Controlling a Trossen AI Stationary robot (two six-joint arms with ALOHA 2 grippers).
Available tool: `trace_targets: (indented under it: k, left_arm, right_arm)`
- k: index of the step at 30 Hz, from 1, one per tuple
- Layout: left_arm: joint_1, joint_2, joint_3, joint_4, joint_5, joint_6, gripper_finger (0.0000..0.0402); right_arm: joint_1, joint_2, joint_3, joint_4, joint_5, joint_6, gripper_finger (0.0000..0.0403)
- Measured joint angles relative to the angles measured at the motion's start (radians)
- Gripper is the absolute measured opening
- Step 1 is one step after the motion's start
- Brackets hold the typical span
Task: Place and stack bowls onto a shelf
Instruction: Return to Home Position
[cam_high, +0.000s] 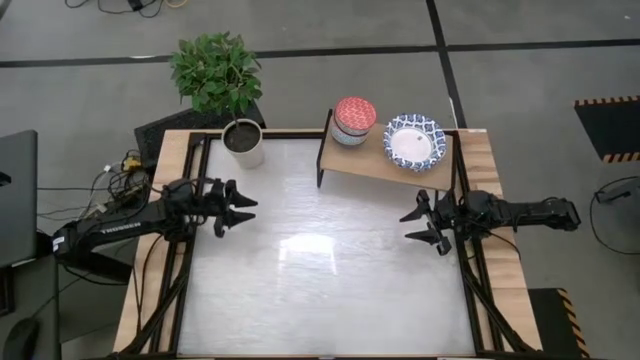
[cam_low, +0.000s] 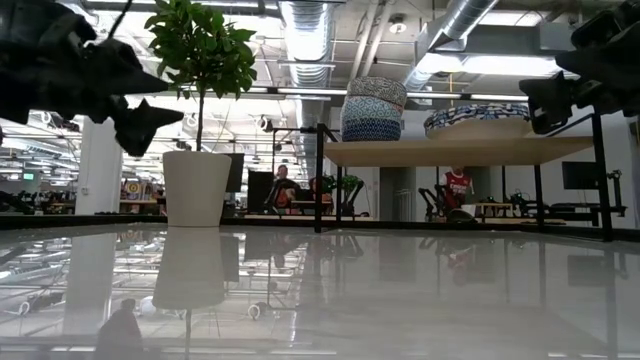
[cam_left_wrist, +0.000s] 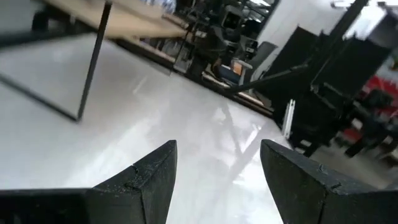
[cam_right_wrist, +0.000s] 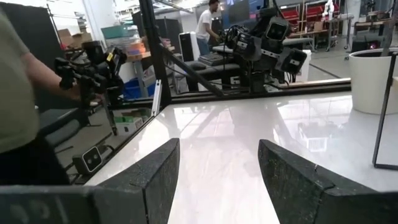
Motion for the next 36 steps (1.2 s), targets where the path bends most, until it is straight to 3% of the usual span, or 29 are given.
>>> trace_targets:
  k: [5, 13, 16, 21, 25, 36]
  left_arm:
    - [0.000, 0.000, 0.000, -0.062, 0.000, -0.109, 0.0217]
    - [0.000, -0.006, -0.001, -0.184, -0.006, -0.118, 0.0217]
    - [-0.006, -0.073, -0.001, -0.182, -0.041, -0.118, 0.0217]
    - [-0.028, -0.292, -0.001, -0.186, -0.113, -0.117, 0.0217]
    - [-0.031, -0.281, 0.011, -0.145, -0.117, -0.109, 0.0217]
    - [-0.031, -0.293, 0.021, -0.255, -0.134, -0.106, 0.0217]
  right_arm:
    - [0.000, 0.000, 0.000, -0.002, 0.000, 0.000, 0.0244]
    - [0.000, 0.000, -0.001, -0.004, -0.001, 0.001, 0.0244]
    - [0.000, 0.000, -0.001, -0.004, -0.001, 0.001, 0.0244]
    - [0.000, 0.000, -0.001, -0.004, -0.002, 0.002, 0.0244]
    - [0.000, 0.000, -0.002, -0.002, -0.003, 0.003, 0.0244]
    - [0.000, 0.000, -0.002, -0.001, -0.002, 0.002, 0.0244]
